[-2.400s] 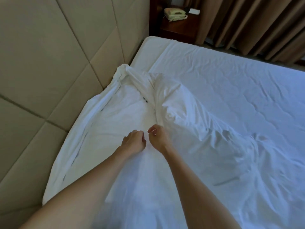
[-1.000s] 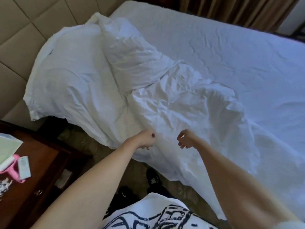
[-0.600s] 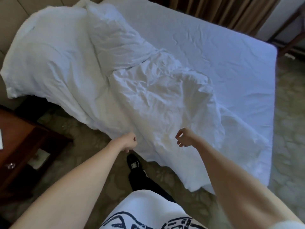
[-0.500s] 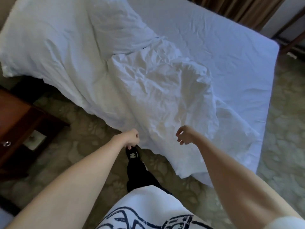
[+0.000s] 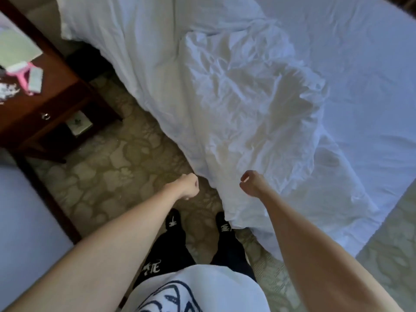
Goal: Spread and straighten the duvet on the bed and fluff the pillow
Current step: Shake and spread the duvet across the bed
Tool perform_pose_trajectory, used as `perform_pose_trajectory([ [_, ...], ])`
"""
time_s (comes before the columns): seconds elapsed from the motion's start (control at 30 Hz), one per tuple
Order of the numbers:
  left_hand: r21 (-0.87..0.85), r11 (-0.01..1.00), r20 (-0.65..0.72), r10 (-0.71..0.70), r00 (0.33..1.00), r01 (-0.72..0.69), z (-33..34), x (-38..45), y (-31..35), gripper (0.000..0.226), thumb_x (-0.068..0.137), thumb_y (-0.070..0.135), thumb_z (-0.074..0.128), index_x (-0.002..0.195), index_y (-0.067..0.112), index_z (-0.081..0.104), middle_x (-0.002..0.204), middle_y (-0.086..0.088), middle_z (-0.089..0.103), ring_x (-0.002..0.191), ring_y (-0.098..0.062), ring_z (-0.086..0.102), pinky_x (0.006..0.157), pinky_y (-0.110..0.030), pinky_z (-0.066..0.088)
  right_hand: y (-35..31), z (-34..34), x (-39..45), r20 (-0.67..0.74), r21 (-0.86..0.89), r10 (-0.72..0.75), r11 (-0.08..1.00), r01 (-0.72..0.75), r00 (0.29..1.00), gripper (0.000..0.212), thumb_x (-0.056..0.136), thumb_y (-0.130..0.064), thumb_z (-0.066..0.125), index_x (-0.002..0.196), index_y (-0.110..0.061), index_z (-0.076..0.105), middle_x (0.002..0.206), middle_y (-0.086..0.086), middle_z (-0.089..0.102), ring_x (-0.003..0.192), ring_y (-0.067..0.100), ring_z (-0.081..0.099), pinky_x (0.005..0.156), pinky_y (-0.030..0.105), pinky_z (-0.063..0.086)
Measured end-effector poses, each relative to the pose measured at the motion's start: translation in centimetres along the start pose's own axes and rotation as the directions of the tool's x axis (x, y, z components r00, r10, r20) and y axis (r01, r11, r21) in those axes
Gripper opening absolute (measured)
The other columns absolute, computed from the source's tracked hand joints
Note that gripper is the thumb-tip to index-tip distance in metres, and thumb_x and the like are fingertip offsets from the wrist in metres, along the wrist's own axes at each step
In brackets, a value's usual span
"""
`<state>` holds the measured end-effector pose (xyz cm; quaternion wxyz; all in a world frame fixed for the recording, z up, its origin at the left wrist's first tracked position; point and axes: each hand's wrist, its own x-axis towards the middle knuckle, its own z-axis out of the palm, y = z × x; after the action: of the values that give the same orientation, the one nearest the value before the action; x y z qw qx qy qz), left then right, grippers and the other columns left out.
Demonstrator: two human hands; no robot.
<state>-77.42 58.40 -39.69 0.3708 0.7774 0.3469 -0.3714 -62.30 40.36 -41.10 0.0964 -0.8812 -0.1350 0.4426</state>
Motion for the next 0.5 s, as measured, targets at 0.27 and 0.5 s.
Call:
perform_pose_trajectory([
  [0.27,-0.345,0.928,0.104,-0.11,0.988,0.14,12.7,5.1,5.8,0.083,0.089,0.031,0.068,0.152,0.017,0.016,0.147,-0.011,0.038,0.129,-0.028,0.043,0.099,-0.031,0.038,5.4,2.9,4.1,0.232,-0.018,-0.073,0.997,0.08,0.97,0.058,0.093,-0.018,0.054,0.147,-0.018,0.033,0.144,0.014,0.043,0.126,0.032,0.047,0.083,0.029,0.038],
  [0.5,-0.812,0.521,0.094,-0.33,0.939,0.264,18.8,10.5,7.3,0.123,0.077,0.021,0.082,0.154,0.012,-0.013,0.162,-0.008,0.01,0.148,-0.024,0.017,0.115,-0.035,0.024,9.2,4.8,5.1,0.167,0.154,-0.059,0.988,0.033,0.984,0.061,0.093,-0.02,0.054,0.149,-0.019,0.03,0.146,0.01,0.043,0.129,0.028,0.046,0.098,0.031,0.04],
])
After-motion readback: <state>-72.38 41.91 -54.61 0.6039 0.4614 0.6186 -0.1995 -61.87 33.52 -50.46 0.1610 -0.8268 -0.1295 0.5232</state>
